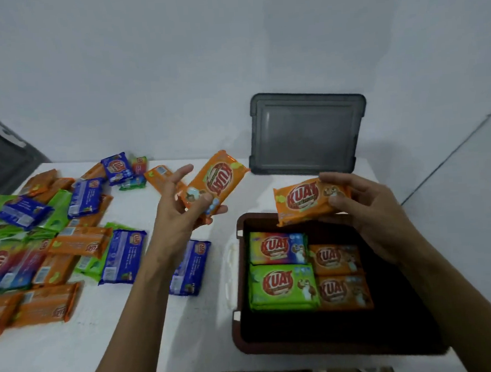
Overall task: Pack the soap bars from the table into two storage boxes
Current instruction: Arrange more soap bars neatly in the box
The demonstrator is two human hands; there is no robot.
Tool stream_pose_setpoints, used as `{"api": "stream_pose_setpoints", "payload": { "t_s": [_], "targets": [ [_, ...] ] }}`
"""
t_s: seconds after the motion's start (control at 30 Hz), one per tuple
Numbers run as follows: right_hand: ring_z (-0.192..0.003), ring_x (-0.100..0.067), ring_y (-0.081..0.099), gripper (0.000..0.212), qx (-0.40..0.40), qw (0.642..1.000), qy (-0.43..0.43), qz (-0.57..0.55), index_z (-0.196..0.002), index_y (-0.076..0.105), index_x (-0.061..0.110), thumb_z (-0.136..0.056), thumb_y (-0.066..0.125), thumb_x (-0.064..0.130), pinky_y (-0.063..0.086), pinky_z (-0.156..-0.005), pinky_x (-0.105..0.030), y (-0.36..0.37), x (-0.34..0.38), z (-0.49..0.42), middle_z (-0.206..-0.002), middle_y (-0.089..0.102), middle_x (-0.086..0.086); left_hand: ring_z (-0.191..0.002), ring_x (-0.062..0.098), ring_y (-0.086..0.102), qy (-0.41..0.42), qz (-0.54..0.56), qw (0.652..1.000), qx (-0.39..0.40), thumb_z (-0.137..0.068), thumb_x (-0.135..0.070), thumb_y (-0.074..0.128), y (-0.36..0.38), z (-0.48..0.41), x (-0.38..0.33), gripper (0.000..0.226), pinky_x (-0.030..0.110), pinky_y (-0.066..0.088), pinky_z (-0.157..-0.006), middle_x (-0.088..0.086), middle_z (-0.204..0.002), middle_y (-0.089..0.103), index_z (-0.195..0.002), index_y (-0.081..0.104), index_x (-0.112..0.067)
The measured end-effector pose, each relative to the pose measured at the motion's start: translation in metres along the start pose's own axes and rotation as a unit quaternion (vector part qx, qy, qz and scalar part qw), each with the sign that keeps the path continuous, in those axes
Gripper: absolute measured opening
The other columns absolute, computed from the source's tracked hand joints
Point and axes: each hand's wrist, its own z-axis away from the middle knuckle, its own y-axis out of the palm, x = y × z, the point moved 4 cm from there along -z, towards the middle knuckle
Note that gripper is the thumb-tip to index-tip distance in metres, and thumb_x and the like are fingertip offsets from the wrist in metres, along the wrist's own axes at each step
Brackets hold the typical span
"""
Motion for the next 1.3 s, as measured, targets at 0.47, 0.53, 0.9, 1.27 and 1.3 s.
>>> {"api": "stream_pose_setpoints", "payload": {
  "t_s": [0.47,0.53,0.9,1.27,1.3],
  "targets": [
    [-0.101,-0.016,0.068,0.027,0.01,0.985,0.072,0.158,-0.117,0.067,0.023,-0.093,0.061,0.011,0.061,-0.074,-0.033,-0.037,-0.043,0.04,-0.116,0.062,0.004,-0.096,0.022,0.07,-0.014,-0.004,0.999,-0.034,-0.079,-0.023,0.071,0.047,0.013,0.024,0.052,0.032,0.058,-0.073,0.002,-0.113,0.07,-0.128,0.054,-0.031],
    [-0.102,-0.015,0.067,0.026,0.015,0.978,0.08,0.193,-0.116,0.065,0.023,-0.094,0.06,0.012,0.061,-0.075,-0.032,-0.033,-0.058,0.037,-0.116,0.062,0.004,-0.096,0.025,0.07,-0.02,-0.007,0.999,-0.027,-0.079,-0.016,0.073,0.05,0.015,0.025,0.06,0.036,0.06,-0.074,0.005,-0.112,0.07,-0.13,0.049,-0.033],
    [-0.08,-0.014,0.064,0.014,-0.009,0.868,0.05,0.494,-0.112,0.051,0.021,-0.1,0.047,0.016,0.054,-0.062,-0.026,-0.016,-0.082,0.036,-0.097,0.064,-0.001,-0.099,0.026,0.069,-0.039,-0.012,0.998,-0.053,-0.071,-0.017,0.078,0.052,0.019,0.026,0.068,0.035,0.06,-0.069,0.01,-0.117,0.064,-0.126,0.042,-0.034],
    [-0.094,-0.024,0.064,0.029,0.035,0.798,0.096,0.594,-0.127,0.046,0.014,-0.099,0.049,0.02,0.054,-0.077,-0.034,-0.008,-0.08,0.033,-0.11,0.064,-0.01,-0.087,0.025,0.073,-0.031,-0.03,0.998,-0.036,-0.081,-0.018,0.072,0.055,0.018,0.017,0.034,0.033,0.061,-0.066,0.008,-0.097,0.072,-0.095,0.042,-0.021],
    [-0.093,-0.023,0.064,0.027,0.029,0.798,0.091,0.595,-0.125,0.048,0.014,-0.1,0.048,0.022,0.055,-0.078,-0.033,-0.008,-0.077,0.034,-0.109,0.064,-0.009,-0.087,0.024,0.073,-0.029,-0.035,0.999,-0.026,-0.082,-0.017,0.072,0.056,0.019,0.016,0.032,0.032,0.061,-0.064,0.007,-0.094,0.073,-0.091,0.041,-0.019]
  ]
}}
